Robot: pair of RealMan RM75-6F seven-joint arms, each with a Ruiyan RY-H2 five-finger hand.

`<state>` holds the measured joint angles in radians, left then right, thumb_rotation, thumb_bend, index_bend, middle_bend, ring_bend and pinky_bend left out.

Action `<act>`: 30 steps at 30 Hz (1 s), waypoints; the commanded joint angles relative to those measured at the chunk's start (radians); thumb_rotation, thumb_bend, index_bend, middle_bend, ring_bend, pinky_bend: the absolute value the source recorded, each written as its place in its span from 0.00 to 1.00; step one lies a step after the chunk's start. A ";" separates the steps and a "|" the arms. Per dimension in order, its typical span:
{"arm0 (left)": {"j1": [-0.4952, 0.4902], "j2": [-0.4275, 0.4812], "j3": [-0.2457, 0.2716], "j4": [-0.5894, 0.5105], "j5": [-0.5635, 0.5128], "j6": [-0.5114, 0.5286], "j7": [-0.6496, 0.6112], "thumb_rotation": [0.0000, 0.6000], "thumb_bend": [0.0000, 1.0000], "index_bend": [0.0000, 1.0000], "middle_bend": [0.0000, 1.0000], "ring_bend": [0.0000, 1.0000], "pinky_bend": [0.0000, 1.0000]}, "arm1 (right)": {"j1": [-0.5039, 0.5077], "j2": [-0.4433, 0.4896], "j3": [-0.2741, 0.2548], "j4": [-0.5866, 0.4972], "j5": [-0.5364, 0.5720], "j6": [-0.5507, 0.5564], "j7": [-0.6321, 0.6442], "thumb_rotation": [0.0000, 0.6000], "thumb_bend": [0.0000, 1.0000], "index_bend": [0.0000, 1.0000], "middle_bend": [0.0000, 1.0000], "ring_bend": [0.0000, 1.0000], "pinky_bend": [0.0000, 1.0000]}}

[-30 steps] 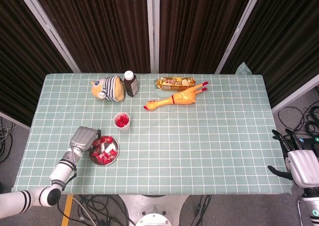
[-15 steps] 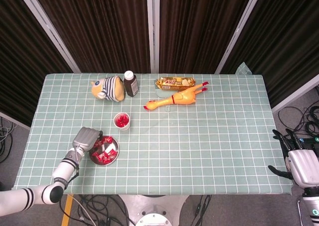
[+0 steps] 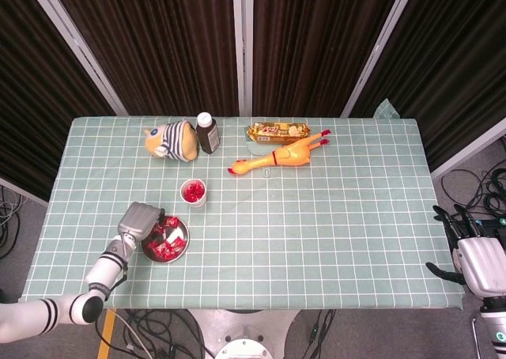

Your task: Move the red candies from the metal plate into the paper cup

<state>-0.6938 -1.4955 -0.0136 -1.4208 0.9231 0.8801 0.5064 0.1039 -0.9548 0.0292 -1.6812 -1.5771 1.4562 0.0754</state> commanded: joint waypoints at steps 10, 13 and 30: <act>0.007 -0.037 0.006 0.062 0.024 -0.006 -0.013 1.00 0.31 0.58 1.00 0.98 1.00 | -0.001 0.005 0.001 -0.007 0.001 0.002 -0.005 1.00 0.01 0.08 0.24 0.05 0.26; 0.011 -0.042 0.004 0.067 0.037 -0.002 -0.025 1.00 0.31 0.62 1.00 0.98 1.00 | -0.001 0.005 0.001 -0.008 0.000 0.003 -0.006 1.00 0.02 0.08 0.24 0.05 0.26; 0.046 0.146 -0.111 -0.155 0.189 0.129 -0.222 1.00 0.31 0.65 1.00 0.99 1.00 | 0.012 -0.003 -0.014 -0.007 -0.017 -0.030 -0.012 1.00 0.02 0.08 0.24 0.05 0.26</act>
<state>-0.6473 -1.3680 -0.1038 -1.5532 1.0951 0.9977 0.3048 0.1139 -0.9569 0.0175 -1.6876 -1.5929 1.4297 0.0652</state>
